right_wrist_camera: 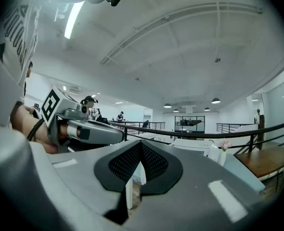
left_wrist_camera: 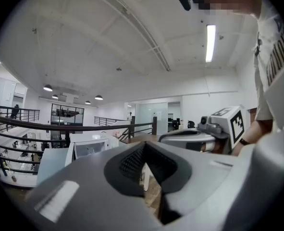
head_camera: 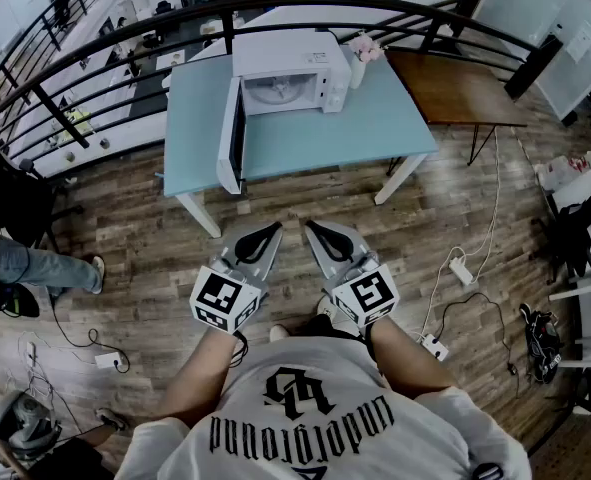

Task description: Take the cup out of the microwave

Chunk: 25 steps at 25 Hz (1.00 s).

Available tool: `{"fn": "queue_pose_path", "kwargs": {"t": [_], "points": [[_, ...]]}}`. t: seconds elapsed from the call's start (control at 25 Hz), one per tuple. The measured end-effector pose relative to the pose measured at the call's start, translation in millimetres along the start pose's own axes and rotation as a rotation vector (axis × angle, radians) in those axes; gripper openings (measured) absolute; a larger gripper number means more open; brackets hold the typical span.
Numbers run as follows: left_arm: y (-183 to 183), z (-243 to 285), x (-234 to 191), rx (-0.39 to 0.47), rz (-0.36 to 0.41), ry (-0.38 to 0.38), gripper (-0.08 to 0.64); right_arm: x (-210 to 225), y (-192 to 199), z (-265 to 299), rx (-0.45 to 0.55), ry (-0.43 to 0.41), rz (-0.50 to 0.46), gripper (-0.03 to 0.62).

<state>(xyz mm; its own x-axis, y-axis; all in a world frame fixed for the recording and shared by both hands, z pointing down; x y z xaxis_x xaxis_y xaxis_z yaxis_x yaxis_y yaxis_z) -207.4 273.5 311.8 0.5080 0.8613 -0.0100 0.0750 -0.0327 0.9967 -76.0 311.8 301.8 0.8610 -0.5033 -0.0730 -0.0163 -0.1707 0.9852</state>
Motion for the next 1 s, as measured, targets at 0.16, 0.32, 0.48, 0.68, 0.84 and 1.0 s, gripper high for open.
{"fn": "queue_pose_path", "kwargs": {"t": [0.16, 0.32, 0.48, 0.68, 0.84, 1.0], "points": [[6.4, 13.7, -3.0, 0.007, -0.036, 0.021, 0.048, 14.6, 7.6, 1.6, -0.005, 0.001, 0.006, 0.0], [13.2, 32.6, -10.1, 0.008, -0.083, 0.024, 0.048, 34.9, 8.2, 5.9, 0.001, 0.002, 0.003, 0.0], [17.6, 60.9, -17.2, 0.003, -0.081, 0.011, 0.048, 64.9, 8.3, 10.0, 0.01, -0.002, 0.003, 0.0], [25.2, 103.7, -25.7, -0.001, -0.076, -0.013, 0.048, 110.6, 15.9, 14.5, 0.01, -0.018, -0.001, 0.0], [26.9, 138.7, -26.8, 0.004, -0.063, -0.043, 0.048, 148.0, 20.2, 15.3, 0.008, -0.041, 0.002, 0.0], [28.9, 166.4, -27.1, 0.007, -0.025, -0.086, 0.049, 178.4, 25.9, 17.1, 0.005, -0.076, 0.009, 0.0]]}}
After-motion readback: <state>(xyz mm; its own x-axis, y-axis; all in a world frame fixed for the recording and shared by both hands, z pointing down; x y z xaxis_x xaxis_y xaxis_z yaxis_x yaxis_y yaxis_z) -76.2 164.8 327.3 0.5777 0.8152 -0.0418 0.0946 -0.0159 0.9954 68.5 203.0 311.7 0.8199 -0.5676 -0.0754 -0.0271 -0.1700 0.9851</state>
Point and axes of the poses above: the fingertips, and each gripper's own axes: z forward along the fingers, x to its right, y out of its underside, the point moved 6 cm from there along -z, backward along the fingers, and after that the axes turned 10 degrees about x, right-handed, at the moved point
